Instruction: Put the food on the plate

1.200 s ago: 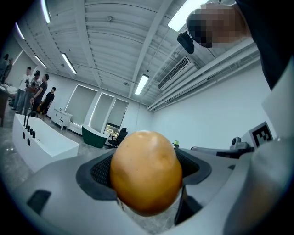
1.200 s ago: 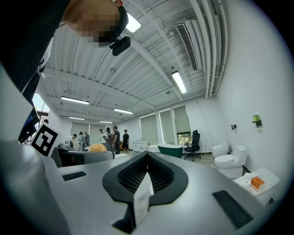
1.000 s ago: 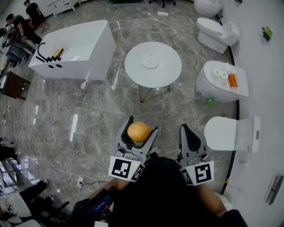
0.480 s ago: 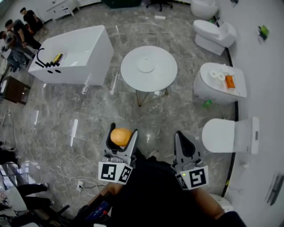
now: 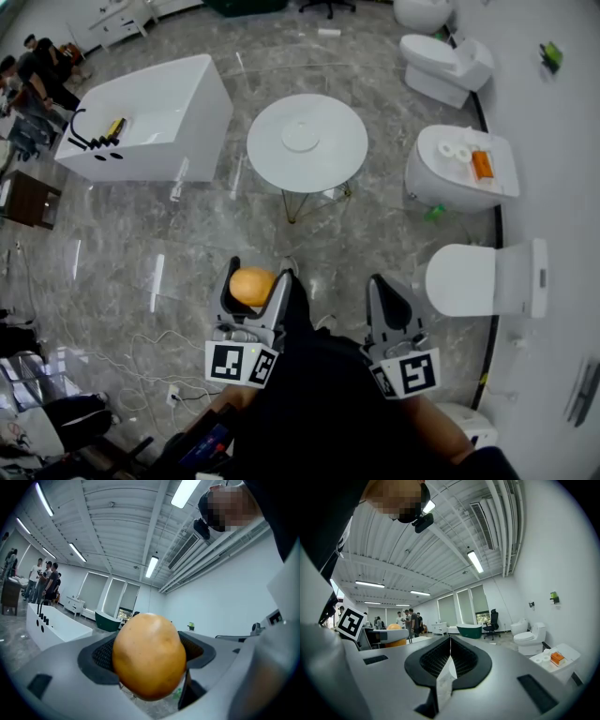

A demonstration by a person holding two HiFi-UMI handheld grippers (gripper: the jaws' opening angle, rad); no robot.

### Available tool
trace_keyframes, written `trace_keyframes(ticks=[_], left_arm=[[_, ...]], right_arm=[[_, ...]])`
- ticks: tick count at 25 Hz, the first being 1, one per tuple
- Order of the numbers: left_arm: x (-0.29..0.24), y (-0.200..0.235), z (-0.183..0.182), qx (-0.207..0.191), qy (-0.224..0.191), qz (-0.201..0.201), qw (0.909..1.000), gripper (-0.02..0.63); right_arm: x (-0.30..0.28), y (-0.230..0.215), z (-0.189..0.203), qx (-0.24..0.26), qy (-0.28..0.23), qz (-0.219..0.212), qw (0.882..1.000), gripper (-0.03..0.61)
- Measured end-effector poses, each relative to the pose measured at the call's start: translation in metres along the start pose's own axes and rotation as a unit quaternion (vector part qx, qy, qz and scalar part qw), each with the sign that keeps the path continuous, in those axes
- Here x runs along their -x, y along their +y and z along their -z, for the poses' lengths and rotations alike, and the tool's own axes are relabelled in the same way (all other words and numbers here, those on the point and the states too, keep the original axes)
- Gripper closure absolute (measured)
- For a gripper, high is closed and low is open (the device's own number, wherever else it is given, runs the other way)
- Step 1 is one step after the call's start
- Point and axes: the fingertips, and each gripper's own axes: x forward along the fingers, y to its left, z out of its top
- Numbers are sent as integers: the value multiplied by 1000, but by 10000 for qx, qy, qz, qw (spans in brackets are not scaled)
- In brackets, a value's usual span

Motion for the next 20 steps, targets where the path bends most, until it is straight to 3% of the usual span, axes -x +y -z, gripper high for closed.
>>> trace_keyframes(ticks=[11, 20], left_arm=[[-49, -1, 5, 147, 27, 367, 9992, 241], [-115, 40, -7, 146, 33, 556, 9983, 241]], right_arm=[[-32, -14, 0, 116, 44, 3, 9999, 571], [-124, -16, -1, 120, 32, -163, 9998, 571]])
